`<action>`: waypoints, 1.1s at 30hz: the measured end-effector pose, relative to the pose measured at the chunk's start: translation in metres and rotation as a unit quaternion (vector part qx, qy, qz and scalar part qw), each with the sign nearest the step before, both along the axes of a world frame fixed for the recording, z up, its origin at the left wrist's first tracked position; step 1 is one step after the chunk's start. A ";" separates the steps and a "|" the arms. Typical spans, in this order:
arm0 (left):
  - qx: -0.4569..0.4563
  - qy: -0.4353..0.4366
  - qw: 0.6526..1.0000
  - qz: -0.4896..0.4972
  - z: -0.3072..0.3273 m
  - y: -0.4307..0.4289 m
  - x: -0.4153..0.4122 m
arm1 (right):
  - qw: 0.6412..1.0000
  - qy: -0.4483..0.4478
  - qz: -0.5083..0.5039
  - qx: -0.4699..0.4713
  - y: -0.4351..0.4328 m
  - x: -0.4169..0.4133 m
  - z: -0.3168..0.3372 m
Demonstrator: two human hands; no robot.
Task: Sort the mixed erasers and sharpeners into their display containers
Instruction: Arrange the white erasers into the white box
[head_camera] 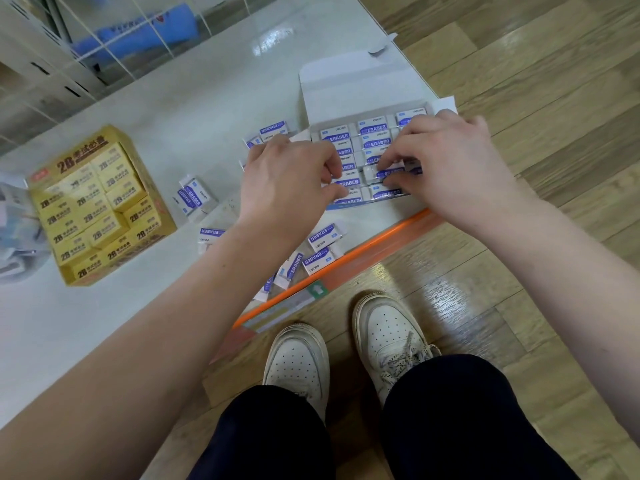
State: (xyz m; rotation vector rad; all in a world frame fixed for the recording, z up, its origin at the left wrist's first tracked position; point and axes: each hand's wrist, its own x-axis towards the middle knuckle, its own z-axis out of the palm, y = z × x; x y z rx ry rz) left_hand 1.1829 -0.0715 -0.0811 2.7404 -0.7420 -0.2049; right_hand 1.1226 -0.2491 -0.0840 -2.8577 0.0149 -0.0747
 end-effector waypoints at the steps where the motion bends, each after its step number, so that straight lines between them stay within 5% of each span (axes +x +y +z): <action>1: 0.002 0.002 1.000 0.002 0.000 -0.001 0.000 | 1.000 0.002 -0.001 0.001 0.000 0.001 0.000; 33: 0.079 0.107 0.991 0.013 0.019 -0.011 0.005 | 0.992 0.062 -0.110 -0.010 0.026 0.002 0.012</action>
